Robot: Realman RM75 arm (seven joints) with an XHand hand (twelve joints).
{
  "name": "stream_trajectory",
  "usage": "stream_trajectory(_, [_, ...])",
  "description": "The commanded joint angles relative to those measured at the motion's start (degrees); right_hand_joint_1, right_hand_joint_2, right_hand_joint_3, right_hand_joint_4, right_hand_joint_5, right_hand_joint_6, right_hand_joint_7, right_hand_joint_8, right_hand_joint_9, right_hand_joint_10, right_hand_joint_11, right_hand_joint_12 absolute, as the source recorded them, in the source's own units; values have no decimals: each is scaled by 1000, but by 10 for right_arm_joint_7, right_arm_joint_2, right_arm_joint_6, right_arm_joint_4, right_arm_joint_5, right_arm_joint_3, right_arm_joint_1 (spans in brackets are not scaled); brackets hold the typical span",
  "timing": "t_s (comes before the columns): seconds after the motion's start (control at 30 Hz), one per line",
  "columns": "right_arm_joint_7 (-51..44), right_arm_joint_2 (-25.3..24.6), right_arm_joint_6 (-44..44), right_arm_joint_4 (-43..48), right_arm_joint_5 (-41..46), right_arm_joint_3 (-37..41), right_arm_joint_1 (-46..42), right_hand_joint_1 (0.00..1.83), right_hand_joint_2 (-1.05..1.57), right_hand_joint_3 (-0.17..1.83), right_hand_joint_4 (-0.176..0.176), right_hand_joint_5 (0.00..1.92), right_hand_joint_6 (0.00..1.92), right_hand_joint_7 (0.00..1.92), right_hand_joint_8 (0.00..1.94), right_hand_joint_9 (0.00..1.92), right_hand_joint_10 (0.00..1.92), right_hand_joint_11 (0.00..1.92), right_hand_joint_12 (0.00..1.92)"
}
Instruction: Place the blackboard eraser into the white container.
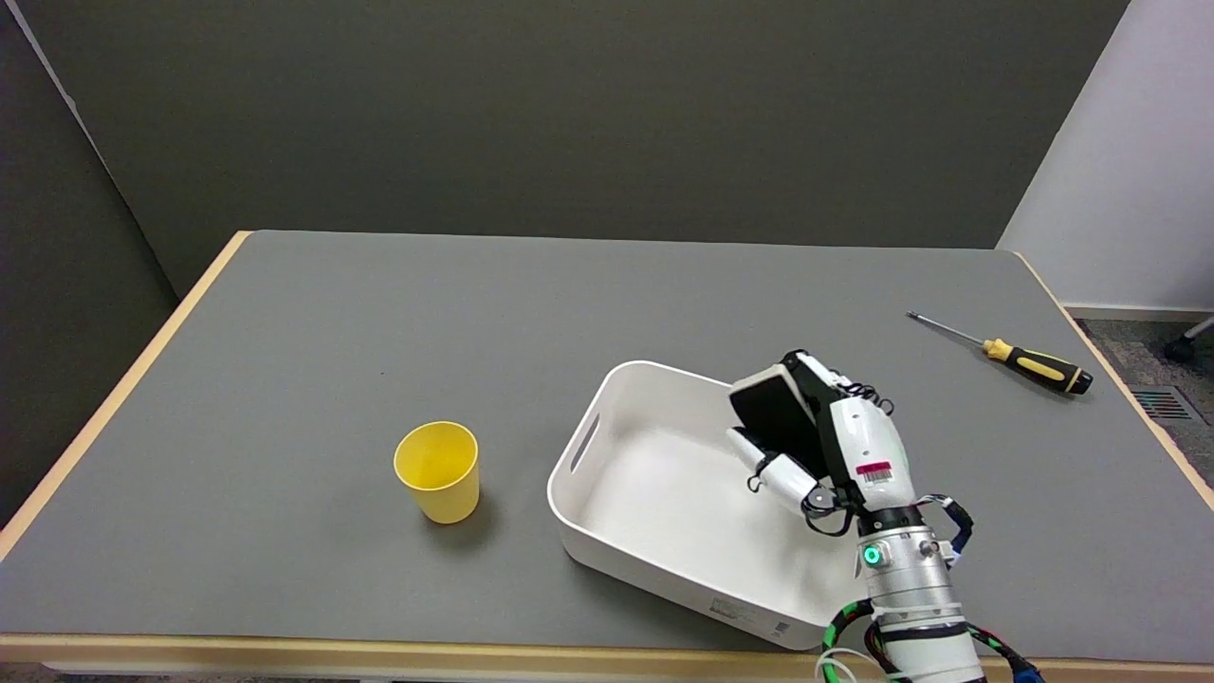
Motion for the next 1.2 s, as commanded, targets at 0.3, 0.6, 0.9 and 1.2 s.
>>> stream_trajectory(0.3, [170,72,-46,8,17,-6,39,509,642,781,-100,156,374,137,380,20,785,88,1359])
stream_trajectory(0.6, [288,89,33,-35,-33,-5,15,318,590,861,-98,11,58,-1,-1,-1,54,-1,1013])
stream_trajectory(0.9, [451,60,263,-185,-67,64,47,307,607,884,-102,5,71,-1,8,-1,22,-1,954])
stream_trajectory(1.2, [668,53,290,-292,-19,146,70,536,577,957,-99,72,34,53,2,1,276,-1,819])
